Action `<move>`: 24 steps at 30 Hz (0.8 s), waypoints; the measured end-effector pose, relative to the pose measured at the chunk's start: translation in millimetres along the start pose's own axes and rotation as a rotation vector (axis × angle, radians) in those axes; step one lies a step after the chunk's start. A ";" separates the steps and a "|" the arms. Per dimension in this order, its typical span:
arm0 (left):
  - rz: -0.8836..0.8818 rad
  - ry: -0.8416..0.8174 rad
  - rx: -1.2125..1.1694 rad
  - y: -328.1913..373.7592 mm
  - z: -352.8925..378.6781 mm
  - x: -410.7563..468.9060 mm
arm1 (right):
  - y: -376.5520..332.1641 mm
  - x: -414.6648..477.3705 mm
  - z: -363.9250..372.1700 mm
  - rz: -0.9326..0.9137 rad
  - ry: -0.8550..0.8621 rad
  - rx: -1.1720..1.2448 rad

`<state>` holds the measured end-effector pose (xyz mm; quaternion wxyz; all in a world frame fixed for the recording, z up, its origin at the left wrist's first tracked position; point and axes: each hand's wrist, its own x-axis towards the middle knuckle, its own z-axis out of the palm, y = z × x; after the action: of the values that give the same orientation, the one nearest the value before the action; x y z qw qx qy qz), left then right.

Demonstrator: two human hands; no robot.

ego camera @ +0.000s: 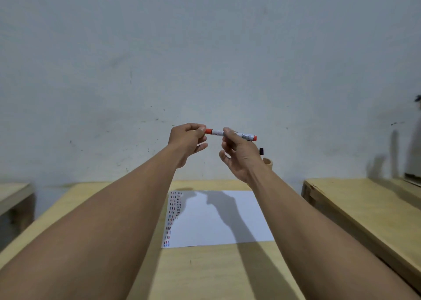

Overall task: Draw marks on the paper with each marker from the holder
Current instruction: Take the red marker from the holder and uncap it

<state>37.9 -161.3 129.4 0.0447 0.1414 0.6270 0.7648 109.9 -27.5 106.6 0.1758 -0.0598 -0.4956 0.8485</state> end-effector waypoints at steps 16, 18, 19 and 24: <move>0.006 -0.037 0.356 -22.5 -71.9 -0.4 | 39.5 0.8 19.7 -0.060 -0.026 -0.226; 0.020 0.034 0.440 -33.5 -87.1 1.6 | 45.9 -0.2 18.6 -0.041 -0.039 -0.276; 0.031 0.079 0.496 -39.6 -94.1 1.9 | 49.8 -0.5 18.3 -0.029 -0.044 -0.286; 0.088 0.147 0.817 -71.9 -123.3 -1.5 | 74.5 -0.3 13.4 0.052 -0.086 -0.376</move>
<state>-2.1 -263.3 37.9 -0.0925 0.1191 0.8737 0.4625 88.6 -71.9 49.0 0.1184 -0.0682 -0.6508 0.7468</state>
